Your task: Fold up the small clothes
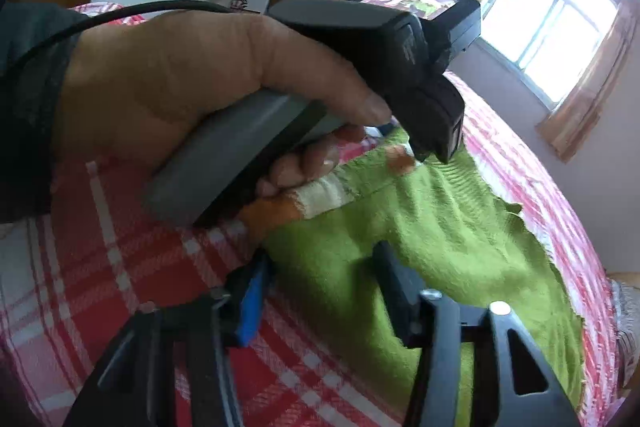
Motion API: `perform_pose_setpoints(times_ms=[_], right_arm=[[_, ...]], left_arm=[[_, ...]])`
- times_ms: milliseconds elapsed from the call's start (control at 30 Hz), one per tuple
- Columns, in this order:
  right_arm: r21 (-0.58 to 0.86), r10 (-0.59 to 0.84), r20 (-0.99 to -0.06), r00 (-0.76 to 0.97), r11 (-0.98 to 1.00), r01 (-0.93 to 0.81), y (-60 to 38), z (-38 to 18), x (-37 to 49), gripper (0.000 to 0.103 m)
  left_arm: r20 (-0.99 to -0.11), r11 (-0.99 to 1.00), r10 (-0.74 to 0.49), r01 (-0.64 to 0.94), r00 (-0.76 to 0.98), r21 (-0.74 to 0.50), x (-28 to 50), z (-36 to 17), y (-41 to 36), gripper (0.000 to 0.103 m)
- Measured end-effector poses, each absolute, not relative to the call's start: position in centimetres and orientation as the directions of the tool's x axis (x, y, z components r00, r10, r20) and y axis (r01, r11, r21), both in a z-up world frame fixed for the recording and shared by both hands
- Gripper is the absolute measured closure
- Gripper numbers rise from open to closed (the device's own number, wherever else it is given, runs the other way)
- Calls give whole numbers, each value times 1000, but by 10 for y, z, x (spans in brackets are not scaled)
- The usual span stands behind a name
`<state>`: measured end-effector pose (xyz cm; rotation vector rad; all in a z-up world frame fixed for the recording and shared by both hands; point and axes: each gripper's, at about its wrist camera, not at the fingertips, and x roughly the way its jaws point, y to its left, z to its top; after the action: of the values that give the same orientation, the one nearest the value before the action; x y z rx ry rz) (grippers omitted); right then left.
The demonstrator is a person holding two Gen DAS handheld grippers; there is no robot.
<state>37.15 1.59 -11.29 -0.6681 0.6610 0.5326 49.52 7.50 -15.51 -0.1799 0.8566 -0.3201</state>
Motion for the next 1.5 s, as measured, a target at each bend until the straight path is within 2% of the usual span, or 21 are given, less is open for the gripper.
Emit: perform_pose_setpoints(times_ms=[33, 100, 267, 533, 867, 1500], right_arm=[[-385, 243, -704, 668, 660, -645, 15, -113, 372, 77], [-395, 244, -702, 669, 648, -651, 17, -114, 369, 86], [-289, 301, -713, 633, 697, -656, -3, -106, 378, 94], [-136, 397, -685, 611, 754, -643, -41, -90, 369, 96], [44, 480, -621, 620, 811, -584, -103, -66, 371, 96], [236, 521, -520, 677, 849, -473, -215, -42, 368, 97]], left_arm=[[-698, 919, -392, 221, 600, -326, 496, -156, 78, 91], [-692, 910, -411, 219, 593, -353, 496, -156, 81, 91], [-682, 890, -446, 206, 579, -407, 497, -152, 87, 93], [-626, 826, -528, 174, 573, -537, 493, -133, 91, 93], [-586, 816, -548, 228, 597, -531, 486, -85, 53, 93], [-586, 821, -559, 291, 587, -491, 490, -50, -43, 93]])
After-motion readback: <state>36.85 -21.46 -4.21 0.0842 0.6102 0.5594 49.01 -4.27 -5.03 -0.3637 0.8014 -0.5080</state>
